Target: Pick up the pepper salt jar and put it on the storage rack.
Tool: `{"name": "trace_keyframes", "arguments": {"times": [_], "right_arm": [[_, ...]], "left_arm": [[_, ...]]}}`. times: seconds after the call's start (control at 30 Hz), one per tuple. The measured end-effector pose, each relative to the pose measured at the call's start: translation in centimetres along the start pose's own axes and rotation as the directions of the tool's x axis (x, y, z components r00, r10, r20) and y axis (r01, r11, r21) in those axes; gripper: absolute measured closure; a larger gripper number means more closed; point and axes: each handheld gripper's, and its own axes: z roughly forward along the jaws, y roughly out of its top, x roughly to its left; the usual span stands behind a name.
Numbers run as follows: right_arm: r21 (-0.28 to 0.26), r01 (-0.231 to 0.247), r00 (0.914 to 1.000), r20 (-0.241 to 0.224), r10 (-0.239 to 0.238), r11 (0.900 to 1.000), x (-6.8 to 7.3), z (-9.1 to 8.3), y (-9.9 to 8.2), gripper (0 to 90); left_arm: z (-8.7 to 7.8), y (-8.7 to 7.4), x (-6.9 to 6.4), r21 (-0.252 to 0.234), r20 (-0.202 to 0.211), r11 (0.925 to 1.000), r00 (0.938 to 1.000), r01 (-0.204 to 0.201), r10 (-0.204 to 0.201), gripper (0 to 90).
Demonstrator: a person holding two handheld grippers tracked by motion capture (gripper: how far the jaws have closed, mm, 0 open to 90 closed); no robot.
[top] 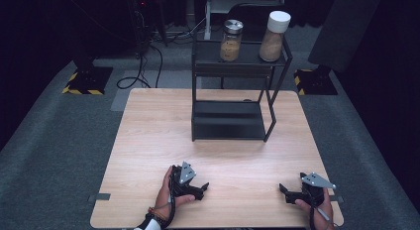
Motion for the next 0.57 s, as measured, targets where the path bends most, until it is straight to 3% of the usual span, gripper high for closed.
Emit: {"name": "trace_keyframes", "arguments": {"times": [0.57], "right_arm": [[-0.002, 0.003, 1.0000, 0.002, -0.003, 1.0000, 0.06, 0.00, -0.04, 0.0]], "left_arm": [[0.00, 0.01, 0.00, 0.001, 0.000, 1.0000, 1.0000, 0.000, 0.000, 2.2]]}}
